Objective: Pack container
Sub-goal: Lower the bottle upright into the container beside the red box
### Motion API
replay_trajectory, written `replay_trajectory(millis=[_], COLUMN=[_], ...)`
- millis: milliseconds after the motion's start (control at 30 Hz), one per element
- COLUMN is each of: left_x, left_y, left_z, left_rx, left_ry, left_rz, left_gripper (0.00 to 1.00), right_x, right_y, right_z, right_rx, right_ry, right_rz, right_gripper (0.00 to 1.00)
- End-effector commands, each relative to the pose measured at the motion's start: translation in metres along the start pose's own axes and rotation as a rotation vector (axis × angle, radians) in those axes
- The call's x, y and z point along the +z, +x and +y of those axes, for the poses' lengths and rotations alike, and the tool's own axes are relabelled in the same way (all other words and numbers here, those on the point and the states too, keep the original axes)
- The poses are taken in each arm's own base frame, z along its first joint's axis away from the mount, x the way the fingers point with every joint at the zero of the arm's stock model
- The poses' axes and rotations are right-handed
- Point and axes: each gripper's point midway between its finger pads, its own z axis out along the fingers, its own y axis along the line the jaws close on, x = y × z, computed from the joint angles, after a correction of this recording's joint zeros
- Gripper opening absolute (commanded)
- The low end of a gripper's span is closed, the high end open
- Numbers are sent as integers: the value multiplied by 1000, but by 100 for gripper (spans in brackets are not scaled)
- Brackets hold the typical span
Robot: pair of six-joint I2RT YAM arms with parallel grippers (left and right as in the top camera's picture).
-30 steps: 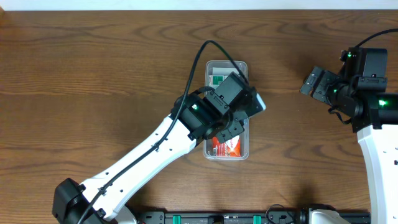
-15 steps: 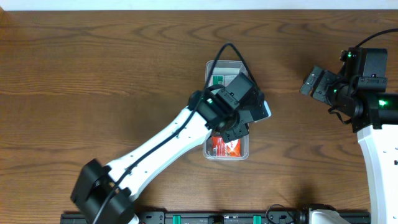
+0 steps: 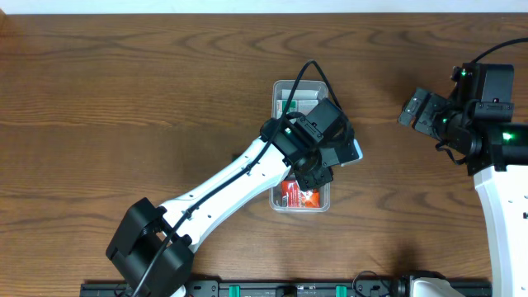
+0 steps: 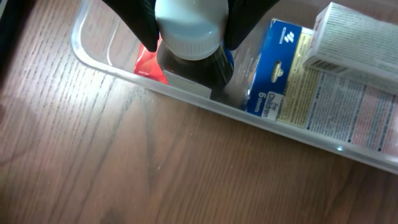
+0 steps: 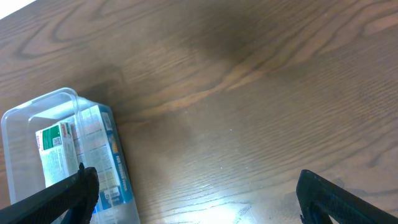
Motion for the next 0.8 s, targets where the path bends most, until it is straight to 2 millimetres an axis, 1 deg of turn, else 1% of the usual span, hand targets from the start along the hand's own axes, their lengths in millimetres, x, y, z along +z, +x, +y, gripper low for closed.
replay_trajectory(millis=[0,167,333,433,600,767], left_x=[4,-2,-10,-12,-13,-11], left_y=[1,-1,-9,-14,-12,-12], left_z=[1,5,13,15,23,30], left_rx=[4,9,21,25,40,29], left_ry=[0,-28,-83,-93,-137,-145], left_rz=[10,2,-36,-55,-42,-45], left_gripper=[22,22,22,22,22,22], right_x=[-1,-1,-1,-1,-1,-1], right_y=[-2,-2,-2,-2,-2,-2], right_z=[-3,-3,-3,-3,-3,-3], right_rx=[2,2,2,2,3,2], right_ry=[7,7,7,7,7,7], right_rz=[-7,-7,-7,-7,-7,-7], right_gripper=[99,99,99,99,99,99])
